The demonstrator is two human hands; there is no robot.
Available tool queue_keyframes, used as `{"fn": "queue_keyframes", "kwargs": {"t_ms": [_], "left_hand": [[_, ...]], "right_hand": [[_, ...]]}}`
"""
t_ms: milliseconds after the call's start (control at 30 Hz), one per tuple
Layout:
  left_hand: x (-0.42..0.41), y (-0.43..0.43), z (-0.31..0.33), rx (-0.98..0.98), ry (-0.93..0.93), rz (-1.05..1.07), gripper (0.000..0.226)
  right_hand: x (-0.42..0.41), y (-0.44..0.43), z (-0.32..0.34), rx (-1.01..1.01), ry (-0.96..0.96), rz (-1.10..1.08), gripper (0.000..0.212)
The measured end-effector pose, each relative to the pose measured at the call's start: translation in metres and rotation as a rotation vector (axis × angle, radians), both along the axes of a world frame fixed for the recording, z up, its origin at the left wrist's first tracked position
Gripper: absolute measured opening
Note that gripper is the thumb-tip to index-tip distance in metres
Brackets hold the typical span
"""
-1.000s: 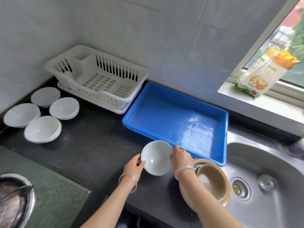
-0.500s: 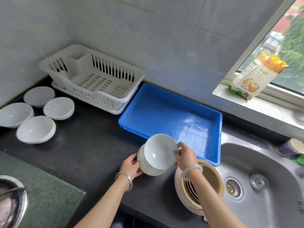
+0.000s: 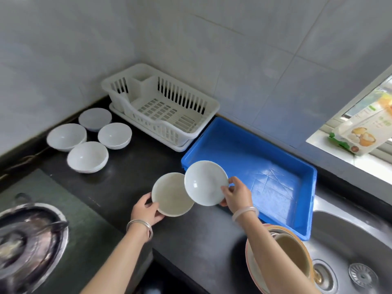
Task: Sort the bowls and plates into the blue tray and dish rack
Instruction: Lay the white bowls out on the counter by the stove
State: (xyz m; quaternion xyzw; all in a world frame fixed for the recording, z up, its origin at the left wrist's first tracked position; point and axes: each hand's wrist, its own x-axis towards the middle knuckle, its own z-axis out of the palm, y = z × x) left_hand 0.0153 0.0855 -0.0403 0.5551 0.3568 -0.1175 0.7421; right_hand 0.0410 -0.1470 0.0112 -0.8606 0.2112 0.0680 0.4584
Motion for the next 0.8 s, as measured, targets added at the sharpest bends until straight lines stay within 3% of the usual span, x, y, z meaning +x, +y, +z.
{"fn": "queue_keyframes", "kwargs": {"t_ms": [333, 800], "left_hand": [[0.003, 0.097, -0.002, 0.015, 0.016, 0.391, 0.047], [0.02, 0.136, -0.009, -0.017, 0.04, 0.553, 0.044]], "right_hand": [[0.061, 0.102, -0.018, 0.142, 0.095, 0.065, 0.005], [0.119, 0.174, -0.057, 0.095, 0.21, 0.09, 0.008]]}}
